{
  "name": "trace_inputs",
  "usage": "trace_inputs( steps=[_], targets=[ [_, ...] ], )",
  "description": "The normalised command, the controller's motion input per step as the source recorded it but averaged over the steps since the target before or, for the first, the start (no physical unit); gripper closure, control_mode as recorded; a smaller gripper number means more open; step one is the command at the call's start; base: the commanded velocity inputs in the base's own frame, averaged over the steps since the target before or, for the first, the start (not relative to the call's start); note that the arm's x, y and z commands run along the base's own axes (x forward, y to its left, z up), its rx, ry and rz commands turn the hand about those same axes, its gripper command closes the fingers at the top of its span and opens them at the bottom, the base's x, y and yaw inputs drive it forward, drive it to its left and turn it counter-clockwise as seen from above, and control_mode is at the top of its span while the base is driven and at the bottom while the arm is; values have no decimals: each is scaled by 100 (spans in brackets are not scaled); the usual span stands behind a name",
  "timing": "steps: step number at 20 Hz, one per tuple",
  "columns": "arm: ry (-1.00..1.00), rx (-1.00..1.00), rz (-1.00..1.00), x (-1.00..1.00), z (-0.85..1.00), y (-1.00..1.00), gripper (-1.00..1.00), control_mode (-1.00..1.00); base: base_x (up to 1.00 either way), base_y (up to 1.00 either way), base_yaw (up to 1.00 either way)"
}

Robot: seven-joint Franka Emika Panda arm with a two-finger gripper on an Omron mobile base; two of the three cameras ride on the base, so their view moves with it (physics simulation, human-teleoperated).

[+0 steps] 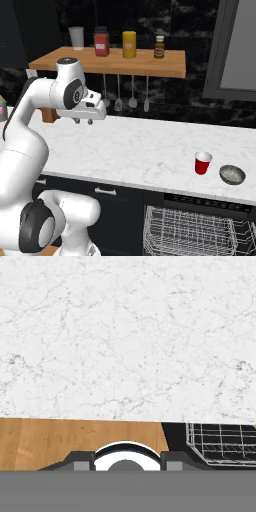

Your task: Pick up the cup and bowl from the counter, place them in the dishwasher, and close the dishwasher door.

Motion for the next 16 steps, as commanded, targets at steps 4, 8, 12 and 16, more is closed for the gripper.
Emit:
trace_inputs(
  steps=[4,8,12,16],
  targets=[
    [0,-2,-2,0,-2,-25,-100,-100,0,0,0],
    [0,-12,-8,16,-11,-68,-100,-100,0,0,0],
    [0,-14,-5,84,-8,-100,-100,-100,0,0,0],
    [2,-9,-18,86,-9,-100,-100,-100,0,0,0]
  ],
)
